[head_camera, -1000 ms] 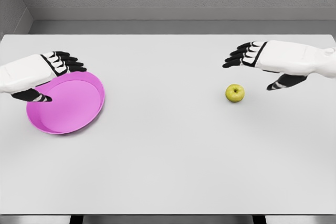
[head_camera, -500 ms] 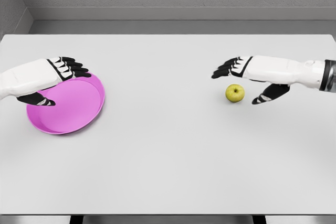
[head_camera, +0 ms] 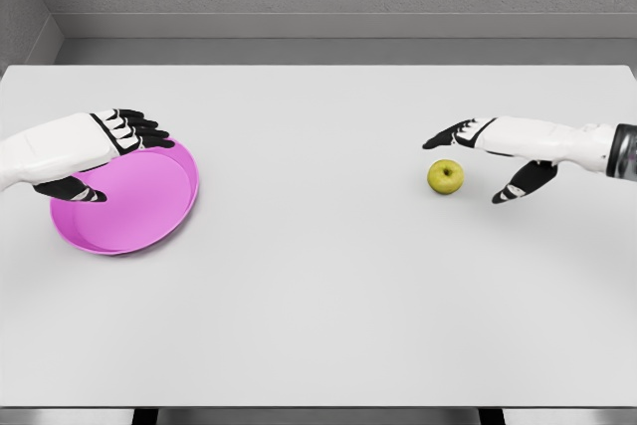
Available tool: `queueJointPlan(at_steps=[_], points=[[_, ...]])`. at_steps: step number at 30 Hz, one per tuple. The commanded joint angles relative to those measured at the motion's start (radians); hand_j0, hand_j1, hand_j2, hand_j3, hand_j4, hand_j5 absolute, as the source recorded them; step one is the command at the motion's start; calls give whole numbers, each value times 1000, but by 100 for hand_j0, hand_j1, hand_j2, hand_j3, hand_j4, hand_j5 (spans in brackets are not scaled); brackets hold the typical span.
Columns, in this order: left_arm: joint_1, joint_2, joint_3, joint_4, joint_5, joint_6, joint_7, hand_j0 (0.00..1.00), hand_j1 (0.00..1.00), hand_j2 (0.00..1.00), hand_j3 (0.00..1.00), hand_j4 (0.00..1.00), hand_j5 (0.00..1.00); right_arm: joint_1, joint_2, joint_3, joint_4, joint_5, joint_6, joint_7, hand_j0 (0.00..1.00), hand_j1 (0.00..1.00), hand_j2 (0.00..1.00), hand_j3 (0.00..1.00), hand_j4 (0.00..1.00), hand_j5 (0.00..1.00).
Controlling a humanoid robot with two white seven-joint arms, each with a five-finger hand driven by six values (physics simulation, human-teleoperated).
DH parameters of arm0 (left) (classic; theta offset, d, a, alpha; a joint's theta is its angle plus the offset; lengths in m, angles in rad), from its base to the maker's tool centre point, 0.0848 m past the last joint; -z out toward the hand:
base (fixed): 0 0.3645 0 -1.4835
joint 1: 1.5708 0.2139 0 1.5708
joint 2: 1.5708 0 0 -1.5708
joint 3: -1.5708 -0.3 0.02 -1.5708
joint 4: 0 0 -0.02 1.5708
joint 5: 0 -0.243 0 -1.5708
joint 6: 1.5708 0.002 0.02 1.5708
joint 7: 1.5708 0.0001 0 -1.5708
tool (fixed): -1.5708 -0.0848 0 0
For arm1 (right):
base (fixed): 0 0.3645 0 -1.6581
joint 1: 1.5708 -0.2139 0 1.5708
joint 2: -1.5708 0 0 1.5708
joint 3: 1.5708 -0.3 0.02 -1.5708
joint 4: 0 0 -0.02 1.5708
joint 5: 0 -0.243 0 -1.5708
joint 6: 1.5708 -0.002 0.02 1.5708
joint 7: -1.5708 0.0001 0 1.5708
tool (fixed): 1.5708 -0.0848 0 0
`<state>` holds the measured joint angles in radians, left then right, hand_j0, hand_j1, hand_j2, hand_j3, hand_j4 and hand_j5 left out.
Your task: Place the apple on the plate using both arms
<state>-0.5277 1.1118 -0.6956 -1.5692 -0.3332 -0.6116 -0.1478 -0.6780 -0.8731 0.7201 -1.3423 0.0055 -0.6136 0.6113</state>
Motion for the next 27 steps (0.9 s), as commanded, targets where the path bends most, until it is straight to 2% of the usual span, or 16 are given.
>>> queueJointPlan(at_steps=[1,5,9,13,17,27], points=[[0,0,1,0,6,1,1,100,100,100,100,100,100,-2,26,2,45,-7,3,0,100,100,100,100,100,100],[0,-7,1,0,6,1,-18,100,100,100,100,100,100,-11,43,24,58,-7,3,0,100,100,100,100,100,100],[0,-12,1,0,6,1,-19,100,100,100,100,100,100,-41,82,61,147,2,3,0,100,100,100,100,100,100],[0,-13,1,1,6,1,-19,100,100,100,100,100,100,-49,106,62,183,7,3,0,100,100,100,100,100,100],[0,-15,1,1,5,1,-19,100,100,100,100,100,100,-51,109,74,187,8,3,0,100,100,100,100,100,100],[0,-15,1,1,6,1,-21,100,100,100,100,100,100,-72,151,74,269,50,3,0,100,100,100,100,100,100]])
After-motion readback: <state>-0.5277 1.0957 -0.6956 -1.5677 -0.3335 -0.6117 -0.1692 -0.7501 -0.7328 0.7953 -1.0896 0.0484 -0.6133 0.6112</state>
